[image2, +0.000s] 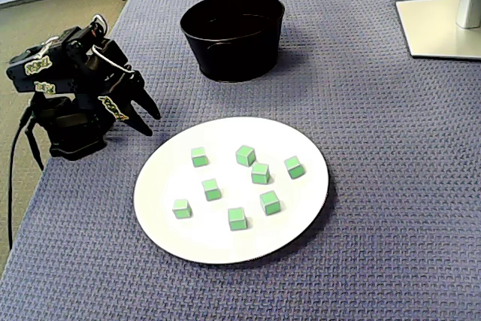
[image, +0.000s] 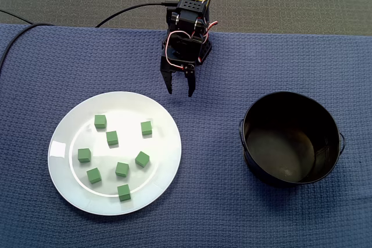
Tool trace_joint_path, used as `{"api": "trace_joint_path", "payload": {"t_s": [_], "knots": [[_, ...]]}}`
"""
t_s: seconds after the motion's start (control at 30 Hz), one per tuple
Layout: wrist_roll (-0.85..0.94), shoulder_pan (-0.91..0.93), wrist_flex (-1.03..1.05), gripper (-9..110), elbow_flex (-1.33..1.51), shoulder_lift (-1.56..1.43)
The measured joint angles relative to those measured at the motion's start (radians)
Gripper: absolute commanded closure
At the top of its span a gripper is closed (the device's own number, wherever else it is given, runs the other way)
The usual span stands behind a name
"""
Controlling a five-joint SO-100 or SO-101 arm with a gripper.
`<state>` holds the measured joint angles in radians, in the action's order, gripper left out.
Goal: Pick up the items on the white plate and put them in the black container.
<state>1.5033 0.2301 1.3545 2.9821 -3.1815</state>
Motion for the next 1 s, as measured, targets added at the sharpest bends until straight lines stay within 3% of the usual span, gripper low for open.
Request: {"api": "trace_joint_path", "payload": {"t_s": [0.1, 0.27, 0.5, 0.8, 0.87, 1.0], "knots": [[-0.048, -0.023, -0.005, 64, 0.002, -0.003], [-0.192, -0.178, -0.209, 64, 0.021, -0.005], [-0.193, -0.195, -0.334, 67, 0.021, 0.025], [-0.262, -0.012, -1.037, 65, -0.058, 0.551], [-0.247, 0.035, -1.019, 65, -0.181, 0.669], [-0.152, 0.101, -0.792, 64, -0.405, 0.861]]}}
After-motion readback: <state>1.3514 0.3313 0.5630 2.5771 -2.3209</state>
